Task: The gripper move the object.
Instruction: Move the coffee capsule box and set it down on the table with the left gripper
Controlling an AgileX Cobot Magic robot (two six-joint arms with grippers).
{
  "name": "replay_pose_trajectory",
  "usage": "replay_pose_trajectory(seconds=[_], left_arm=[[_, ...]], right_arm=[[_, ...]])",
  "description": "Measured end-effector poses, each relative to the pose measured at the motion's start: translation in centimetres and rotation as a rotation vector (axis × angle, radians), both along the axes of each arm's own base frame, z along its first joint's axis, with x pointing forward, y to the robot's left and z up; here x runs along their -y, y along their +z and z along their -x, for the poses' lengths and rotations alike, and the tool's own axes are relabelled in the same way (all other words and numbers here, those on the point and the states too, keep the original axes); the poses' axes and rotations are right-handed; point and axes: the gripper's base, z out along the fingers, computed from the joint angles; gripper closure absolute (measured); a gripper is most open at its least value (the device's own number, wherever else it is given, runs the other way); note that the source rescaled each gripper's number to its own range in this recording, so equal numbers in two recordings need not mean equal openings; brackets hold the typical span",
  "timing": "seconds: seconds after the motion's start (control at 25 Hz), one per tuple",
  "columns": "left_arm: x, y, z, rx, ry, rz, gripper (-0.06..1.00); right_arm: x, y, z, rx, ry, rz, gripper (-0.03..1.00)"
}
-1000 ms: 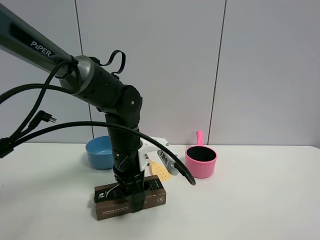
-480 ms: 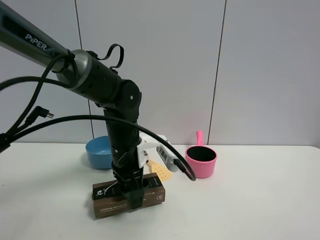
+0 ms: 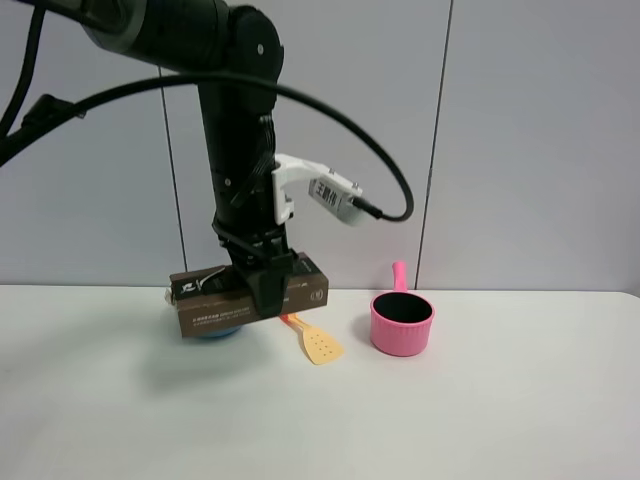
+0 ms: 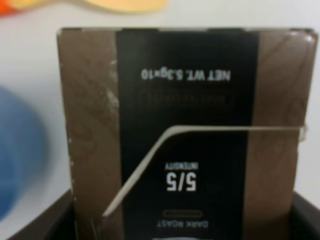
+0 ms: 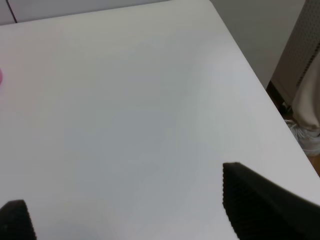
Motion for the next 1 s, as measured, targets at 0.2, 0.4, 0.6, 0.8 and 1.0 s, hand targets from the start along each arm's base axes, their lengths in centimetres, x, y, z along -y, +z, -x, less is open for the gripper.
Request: replay_pose_trajectory(seconds=[0.2,0.4,0.6,0.8,1.0], left_arm=[[1.6,4.1,-0.2,0.083,-0.002,0.069,0.94],[3.3,7.4,0.4,0.154,-0.024,0.146,0.94],[4.9,9.7,0.8,0.172,0.029,0.254,0.94],[6.7,12.1,1.7,0.196,0.044,0.365,0.94],[8.0,13.9,2.7,0.226,0.041,0.459,0.94]], right_arm=[[0.0,0.0,0.0,0.0,0.0,0.0,-0.03],[0.0,0.0,0.0,0.0,0.0,0.0,-0.03],[0.0,0.0,0.0,0.0,0.0,0.0,-0.03],[0.0,0.0,0.0,0.0,0.0,0.0,-0.03],[0.0,0.0,0.0,0.0,0.0,0.0,-0.03]])
